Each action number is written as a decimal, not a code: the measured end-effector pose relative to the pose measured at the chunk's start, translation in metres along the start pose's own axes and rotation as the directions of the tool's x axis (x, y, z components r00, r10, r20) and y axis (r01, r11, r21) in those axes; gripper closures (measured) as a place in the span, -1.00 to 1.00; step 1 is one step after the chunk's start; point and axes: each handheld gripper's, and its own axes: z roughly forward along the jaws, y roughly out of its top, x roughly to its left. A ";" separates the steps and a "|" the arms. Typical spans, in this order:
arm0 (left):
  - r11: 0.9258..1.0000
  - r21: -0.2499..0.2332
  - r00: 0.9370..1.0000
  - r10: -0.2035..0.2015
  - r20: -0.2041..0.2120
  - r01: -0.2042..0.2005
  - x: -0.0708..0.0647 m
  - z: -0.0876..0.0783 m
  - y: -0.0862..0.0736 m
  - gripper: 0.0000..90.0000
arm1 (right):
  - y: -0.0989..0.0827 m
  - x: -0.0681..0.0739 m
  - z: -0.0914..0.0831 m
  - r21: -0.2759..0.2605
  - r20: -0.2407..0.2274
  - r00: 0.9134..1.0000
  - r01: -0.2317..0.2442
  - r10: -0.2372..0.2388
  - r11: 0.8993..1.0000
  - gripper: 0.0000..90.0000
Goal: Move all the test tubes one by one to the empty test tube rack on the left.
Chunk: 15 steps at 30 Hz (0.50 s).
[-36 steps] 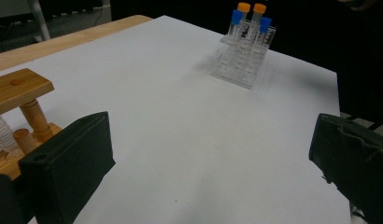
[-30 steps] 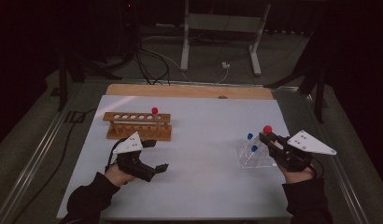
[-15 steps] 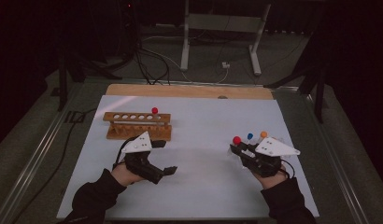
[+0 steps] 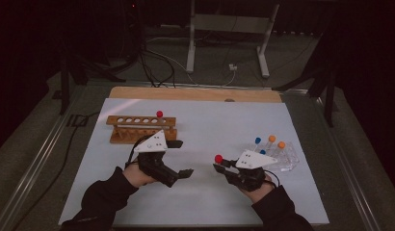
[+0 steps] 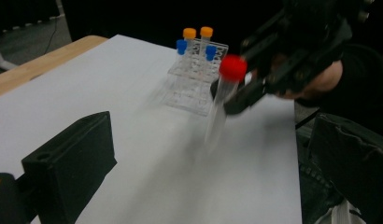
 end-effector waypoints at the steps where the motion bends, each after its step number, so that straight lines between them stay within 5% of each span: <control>1: 1.000 -0.006 1.000 0.000 0.003 0.000 -0.001 0.001 0.001 -0.93 | 0.000 0.002 0.003 0.007 -0.011 1.000 0.004 -0.004 1.000 0.66; 7: 1.000 -0.015 0.999 0.022 0.026 -0.022 -0.004 0.008 0.007 -0.83 | -0.001 0.010 0.011 0.021 -0.054 0.999 0.008 -0.007 1.000 0.66; 15: 0.998 -0.011 0.996 0.070 0.046 -0.070 -0.010 0.022 0.009 -0.29 | -0.001 0.014 0.017 0.037 -0.089 0.996 0.003 0.001 0.999 0.66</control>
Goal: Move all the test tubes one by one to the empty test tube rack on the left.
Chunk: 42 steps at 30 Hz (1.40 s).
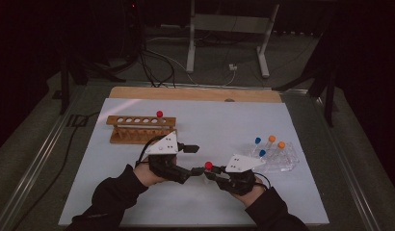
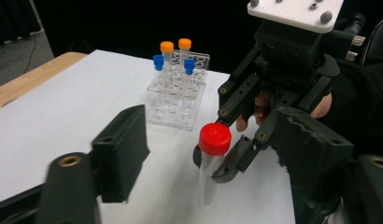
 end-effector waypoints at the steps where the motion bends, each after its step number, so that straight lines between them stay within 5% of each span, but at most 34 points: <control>1: 1.000 0.005 1.000 0.002 0.003 -0.002 0.000 0.002 0.000 -0.26 | 0.000 0.000 0.000 0.000 -0.002 1.000 0.000 0.000 1.000 0.66; 23: 0.997 0.050 0.998 0.061 0.021 -0.062 -0.006 0.026 -0.006 0.56 | 0.003 0.003 -0.002 -0.014 -0.008 1.000 0.004 -0.004 1.000 0.66; 31: 0.995 0.051 0.997 0.080 0.014 -0.080 -0.003 0.023 -0.001 0.59 | 0.003 0.002 -0.004 -0.031 0.000 1.000 -0.001 0.001 1.000 0.61; 35: 0.997 0.039 0.998 0.064 -0.014 -0.063 0.003 0.012 0.004 0.59 | 0.003 0.001 -0.006 -0.050 0.007 1.000 -0.002 0.003 0.999 0.40; 38: 0.998 0.028 0.998 0.058 -0.038 -0.057 0.009 0.002 0.009 0.59 | 0.003 0.000 -0.007 -0.067 0.007 1.000 -0.028 0.029 0.997 0.01; 42: 0.999 0.022 0.995 0.051 -0.081 -0.049 0.019 -0.014 0.017 0.59 | 0.003 -0.001 -0.008 -0.087 0.012 0.999 -0.051 0.052 0.995 -0.26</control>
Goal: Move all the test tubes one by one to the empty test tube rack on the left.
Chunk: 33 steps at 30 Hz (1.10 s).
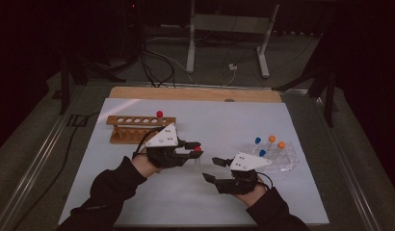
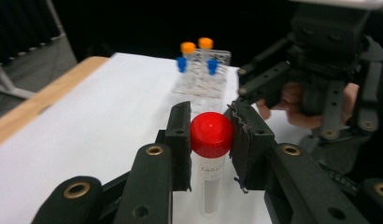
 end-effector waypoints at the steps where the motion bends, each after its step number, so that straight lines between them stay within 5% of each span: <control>1: 1.000 0.003 1.000 0.002 -0.013 -0.002 0.003 -0.004 0.002 0.59 | 0.000 0.000 0.000 -0.005 0.002 1.000 -0.007 0.007 1.000 -0.34; 6: 1.000 0.002 0.997 -0.003 -0.073 0.003 0.016 -0.021 0.010 0.59 | 0.002 0.000 -0.003 -0.025 0.036 0.999 -0.021 0.022 0.999 -0.65; 14: 1.000 0.000 0.986 -0.021 -0.164 0.021 0.038 -0.042 0.017 0.59 | 0.002 -0.001 -0.004 -0.034 0.014 1.000 -0.027 0.027 0.999 -0.93; 28: 0.997 0.026 0.955 -0.057 -0.292 0.068 0.074 -0.064 0.011 0.59 | 0.001 -0.003 -0.007 -0.028 0.010 1.000 -0.023 0.023 0.999 -1.00; 33: 0.996 0.014 0.936 -0.079 -0.343 0.089 0.088 -0.075 0.005 0.59 | 0.001 -0.003 -0.007 -0.022 0.007 1.000 -0.017 0.017 1.000 -1.00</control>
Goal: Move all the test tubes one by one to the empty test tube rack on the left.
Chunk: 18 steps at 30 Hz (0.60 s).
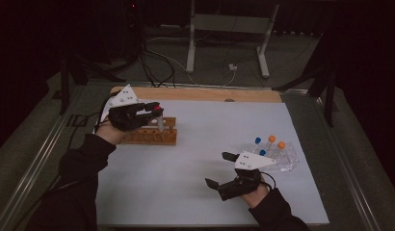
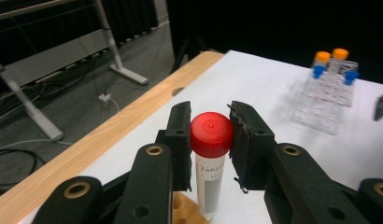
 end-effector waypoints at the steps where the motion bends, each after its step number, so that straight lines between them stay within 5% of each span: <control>1: 1.000 -0.001 1.000 -0.004 -0.007 0.004 0.002 -0.001 -0.001 0.59 | 0.000 0.000 0.000 0.000 -0.002 1.000 0.000 0.000 1.000 -1.00; 18: 0.999 0.008 0.991 -0.047 -0.122 0.048 0.042 0.015 -0.023 0.59 | -0.001 0.000 -0.001 -0.011 -0.009 1.000 0.002 -0.002 1.000 -1.00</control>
